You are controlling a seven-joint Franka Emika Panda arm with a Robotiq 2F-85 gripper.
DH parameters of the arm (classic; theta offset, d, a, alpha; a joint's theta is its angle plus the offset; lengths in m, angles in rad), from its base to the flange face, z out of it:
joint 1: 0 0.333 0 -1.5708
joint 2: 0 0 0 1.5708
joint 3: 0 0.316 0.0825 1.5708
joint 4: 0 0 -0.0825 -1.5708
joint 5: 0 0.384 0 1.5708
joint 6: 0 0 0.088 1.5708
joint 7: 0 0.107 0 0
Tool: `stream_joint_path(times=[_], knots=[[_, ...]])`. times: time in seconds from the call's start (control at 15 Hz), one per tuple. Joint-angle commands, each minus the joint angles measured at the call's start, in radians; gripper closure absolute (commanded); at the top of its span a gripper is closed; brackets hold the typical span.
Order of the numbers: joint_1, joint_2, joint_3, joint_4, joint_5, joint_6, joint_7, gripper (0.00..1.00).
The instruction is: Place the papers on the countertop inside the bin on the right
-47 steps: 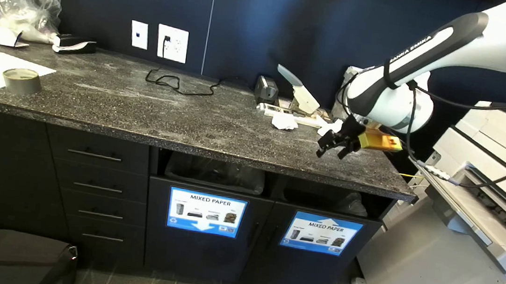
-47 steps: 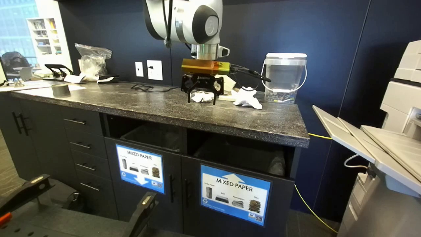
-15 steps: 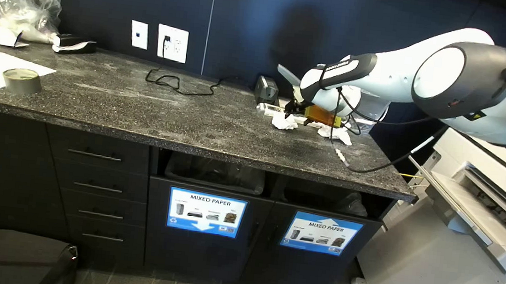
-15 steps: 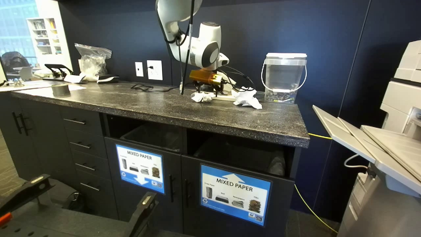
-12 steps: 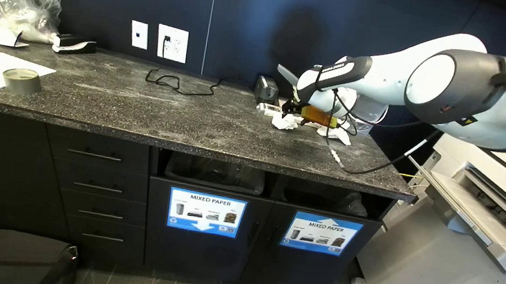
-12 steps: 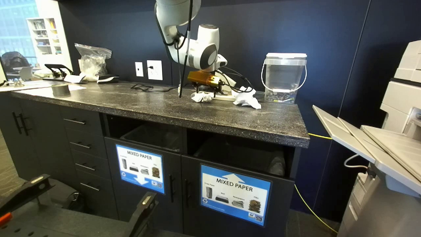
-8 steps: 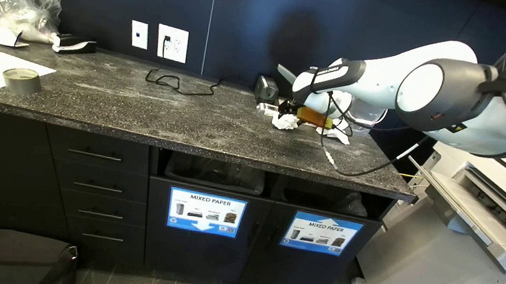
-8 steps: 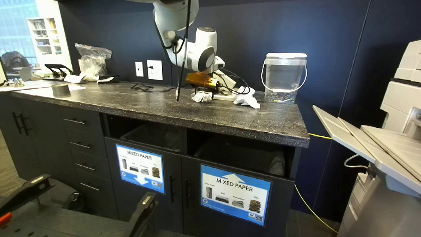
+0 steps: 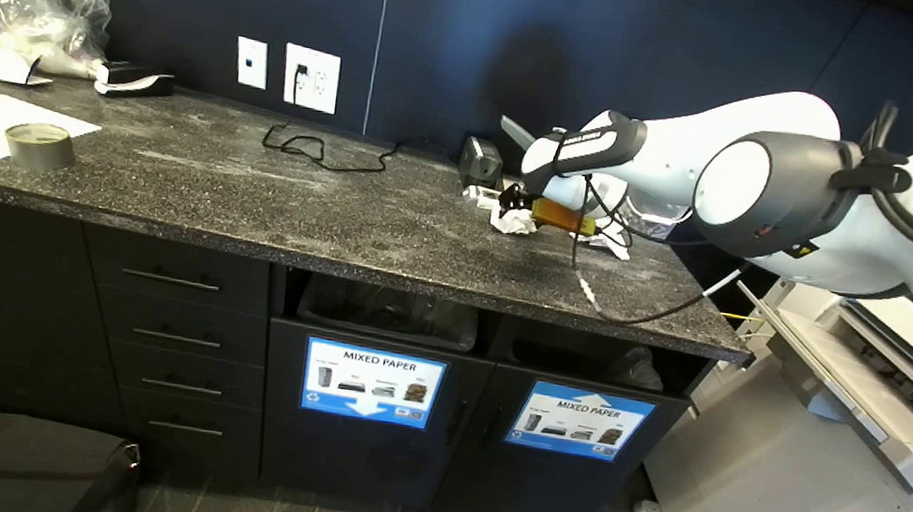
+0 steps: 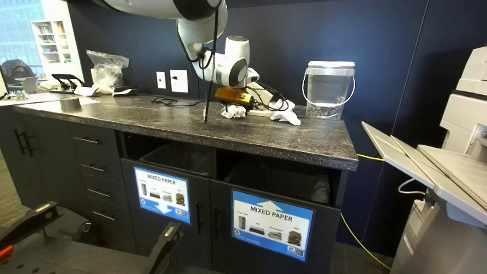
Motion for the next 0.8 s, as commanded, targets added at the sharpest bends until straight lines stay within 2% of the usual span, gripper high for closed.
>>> stream_joint_path(times=[0.0, 0.07, 0.13, 0.2, 0.27, 0.73], knots=[[0.021, 0.049, -0.027, 0.097, -0.004, -0.029, 0.021, 0.0], [0.022, 0.053, -0.029, 0.104, -0.005, -0.034, 0.02, 0.0], [0.024, 0.058, -0.03, 0.11, -0.005, -0.035, 0.019, 0.25], [0.024, 0.061, -0.031, 0.114, -0.005, -0.036, 0.018, 0.26], [0.024, 0.063, -0.032, 0.119, -0.006, -0.039, 0.016, 0.32], [0.033, 0.074, -0.047, 0.144, -0.02, -0.057, 0.014, 0.87]])
